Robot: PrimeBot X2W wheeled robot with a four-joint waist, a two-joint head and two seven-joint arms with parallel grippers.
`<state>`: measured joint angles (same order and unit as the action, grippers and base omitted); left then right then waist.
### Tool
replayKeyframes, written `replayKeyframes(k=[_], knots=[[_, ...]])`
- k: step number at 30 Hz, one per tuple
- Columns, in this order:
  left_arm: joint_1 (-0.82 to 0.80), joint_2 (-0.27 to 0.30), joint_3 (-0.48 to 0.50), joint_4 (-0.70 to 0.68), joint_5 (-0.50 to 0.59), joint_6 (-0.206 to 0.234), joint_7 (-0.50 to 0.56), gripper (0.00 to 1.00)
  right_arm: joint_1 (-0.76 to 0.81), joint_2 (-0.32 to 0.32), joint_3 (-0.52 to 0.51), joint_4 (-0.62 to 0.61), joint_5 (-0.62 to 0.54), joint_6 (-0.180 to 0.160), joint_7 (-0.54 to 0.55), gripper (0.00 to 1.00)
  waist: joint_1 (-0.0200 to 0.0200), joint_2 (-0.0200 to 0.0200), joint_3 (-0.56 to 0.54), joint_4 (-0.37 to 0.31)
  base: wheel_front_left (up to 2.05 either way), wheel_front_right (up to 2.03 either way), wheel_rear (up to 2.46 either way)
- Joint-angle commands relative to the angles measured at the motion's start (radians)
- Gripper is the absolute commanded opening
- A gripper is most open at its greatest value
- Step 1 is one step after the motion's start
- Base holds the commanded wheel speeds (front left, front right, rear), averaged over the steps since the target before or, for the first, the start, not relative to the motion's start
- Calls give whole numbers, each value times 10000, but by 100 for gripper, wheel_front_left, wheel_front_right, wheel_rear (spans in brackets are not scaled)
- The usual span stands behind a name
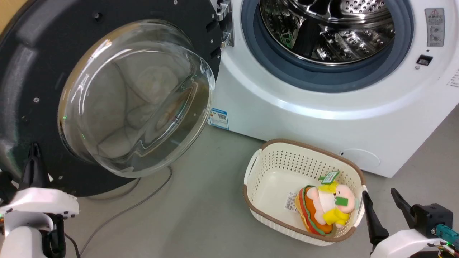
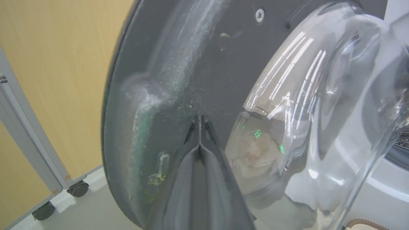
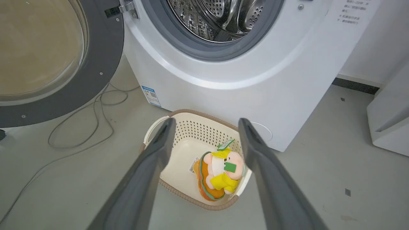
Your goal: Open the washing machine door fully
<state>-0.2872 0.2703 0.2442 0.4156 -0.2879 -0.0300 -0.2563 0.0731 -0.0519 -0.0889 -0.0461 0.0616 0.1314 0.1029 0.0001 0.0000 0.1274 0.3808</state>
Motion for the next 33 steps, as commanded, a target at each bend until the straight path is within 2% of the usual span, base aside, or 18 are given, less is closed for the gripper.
replayKeyframes(k=[1, 10, 11, 12, 13, 14, 18, 24, 33], knots=[[244, -135, 162, -49, 220, 2, -54, 0, -67, 17, 39, 72, 122, -7, -160, 100, -1, 0, -182, -37, 0, 0, 0], [1921, -566, 19, -940, 983, -26, -55, 0, 45, 17, 47, 443, 192, -7, -356, 100, -1, 0, -833, -264, 0, 0, 0], [2142, -647, -46, -1106, 1037, -42, -55, 16, 70, 17, 43, 468, 189, -7, -378, 100, -1, 0, -893, -284, 0, 0, 0], [2371, -753, -97, -1229, 1055, -31, -55, 45, 96, 17, 56, 489, 197, -7, -392, 100, -1, 0, -941, -316, 0, 0, 0], [2565, -854, -174, -1358, 1080, -26, -55, 82, 120, 17, 51, 487, 206, -7, -415, 100, -1, 0, -965, -336, 0, 0, 0], [2722, -911, -273, -1497, 1145, -21, -51, 100, 138, 17, 57, 477, 209, -7, -429, 100, -1, 0, -976, -360, 0, 0, 0], [3127, -1116, -596, -2100, 1302, 25, 105, 100, 149, 17, 172, 464, 152, -7, -384, 100, -1, 0, -1042, -588, 0, 0, 0], [3363, -1501, -1284, -2869, 1172, -281, 422, 100, 65, 17, 258, 394, 40, -7, -419, 100, -1, 0, -1157, -1081, 0, 0, 0], [3159, -1809, -2192, -2847, 1083, -450, 690, 100, -68, 17, 518, 278, -110, -7, -371, 100, -1, 0, -1374, -2399, 0, 0, 0]])
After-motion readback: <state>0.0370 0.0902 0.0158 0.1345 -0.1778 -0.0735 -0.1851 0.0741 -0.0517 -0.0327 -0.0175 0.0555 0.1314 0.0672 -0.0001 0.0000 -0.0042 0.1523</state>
